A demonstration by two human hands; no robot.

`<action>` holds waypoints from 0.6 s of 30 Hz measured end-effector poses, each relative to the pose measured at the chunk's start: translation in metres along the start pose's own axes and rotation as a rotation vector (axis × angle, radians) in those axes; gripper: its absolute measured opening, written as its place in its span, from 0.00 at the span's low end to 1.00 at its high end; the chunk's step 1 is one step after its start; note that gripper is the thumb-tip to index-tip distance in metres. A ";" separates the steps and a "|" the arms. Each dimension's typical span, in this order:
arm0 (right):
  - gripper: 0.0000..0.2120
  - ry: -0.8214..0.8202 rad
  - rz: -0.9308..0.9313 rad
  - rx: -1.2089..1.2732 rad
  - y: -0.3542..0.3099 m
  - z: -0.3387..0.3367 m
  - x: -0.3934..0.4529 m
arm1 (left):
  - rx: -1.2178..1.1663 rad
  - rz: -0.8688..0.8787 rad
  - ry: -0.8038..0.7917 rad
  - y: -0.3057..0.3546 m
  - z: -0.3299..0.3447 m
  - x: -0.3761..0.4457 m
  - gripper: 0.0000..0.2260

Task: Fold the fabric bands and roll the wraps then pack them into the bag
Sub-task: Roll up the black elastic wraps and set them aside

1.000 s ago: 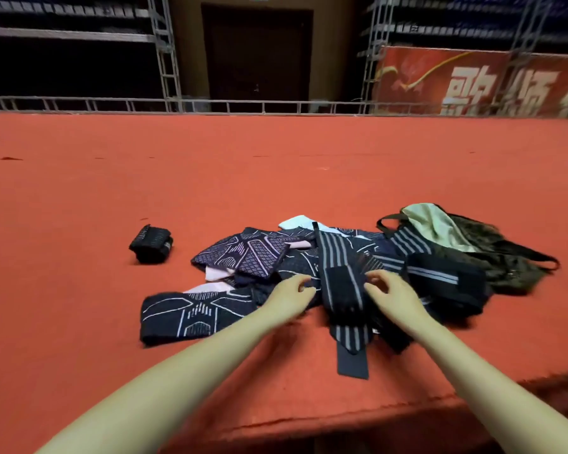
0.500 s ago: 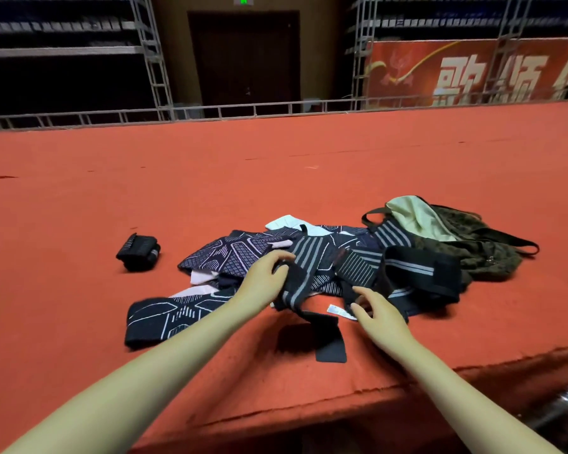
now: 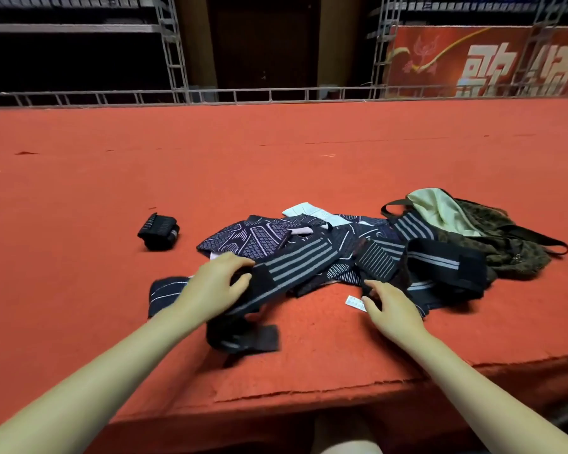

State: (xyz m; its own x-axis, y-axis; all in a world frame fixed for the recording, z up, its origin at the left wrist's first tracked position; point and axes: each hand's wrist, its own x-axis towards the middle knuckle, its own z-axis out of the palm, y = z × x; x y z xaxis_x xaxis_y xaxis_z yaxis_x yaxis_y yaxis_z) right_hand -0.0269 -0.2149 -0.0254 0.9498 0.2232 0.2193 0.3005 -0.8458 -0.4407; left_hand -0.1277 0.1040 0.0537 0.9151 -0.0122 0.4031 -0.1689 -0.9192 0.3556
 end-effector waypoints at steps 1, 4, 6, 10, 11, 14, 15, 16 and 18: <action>0.20 0.004 -0.009 -0.029 -0.002 0.001 0.000 | 0.056 0.022 -0.036 -0.011 -0.009 -0.003 0.15; 0.19 0.099 -0.169 -0.031 -0.023 0.009 0.004 | 0.150 0.051 -0.146 -0.035 -0.022 -0.015 0.18; 0.19 0.130 -0.339 0.032 -0.050 0.014 0.014 | 0.144 0.103 -0.105 -0.041 -0.024 -0.024 0.18; 0.27 0.000 -0.609 0.037 -0.113 0.021 0.050 | 0.139 0.227 -0.016 -0.049 -0.034 -0.031 0.16; 0.30 -0.044 -0.660 -0.018 -0.128 0.023 0.057 | 0.148 0.252 0.000 -0.049 -0.037 -0.030 0.16; 0.34 -0.213 -0.711 -0.144 -0.158 0.031 0.072 | 0.179 0.303 0.059 -0.052 -0.044 -0.031 0.16; 0.30 -0.257 -0.712 -0.134 -0.163 0.032 0.073 | 0.204 0.309 0.085 -0.054 -0.046 -0.031 0.15; 0.24 -0.279 -0.718 -0.105 -0.166 0.034 0.074 | 0.234 0.298 0.109 -0.056 -0.047 -0.033 0.15; 0.14 -0.219 -0.721 -0.040 -0.166 0.034 0.073 | 0.262 0.229 0.173 -0.063 -0.048 -0.037 0.14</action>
State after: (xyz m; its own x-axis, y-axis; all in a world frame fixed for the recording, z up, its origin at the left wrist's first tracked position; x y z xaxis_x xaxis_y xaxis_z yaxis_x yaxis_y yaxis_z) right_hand -0.0045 -0.0419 0.0339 0.5153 0.8161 0.2615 0.8551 -0.4692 -0.2206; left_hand -0.1680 0.1811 0.0568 0.7855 -0.1832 0.5911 -0.2421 -0.9700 0.0211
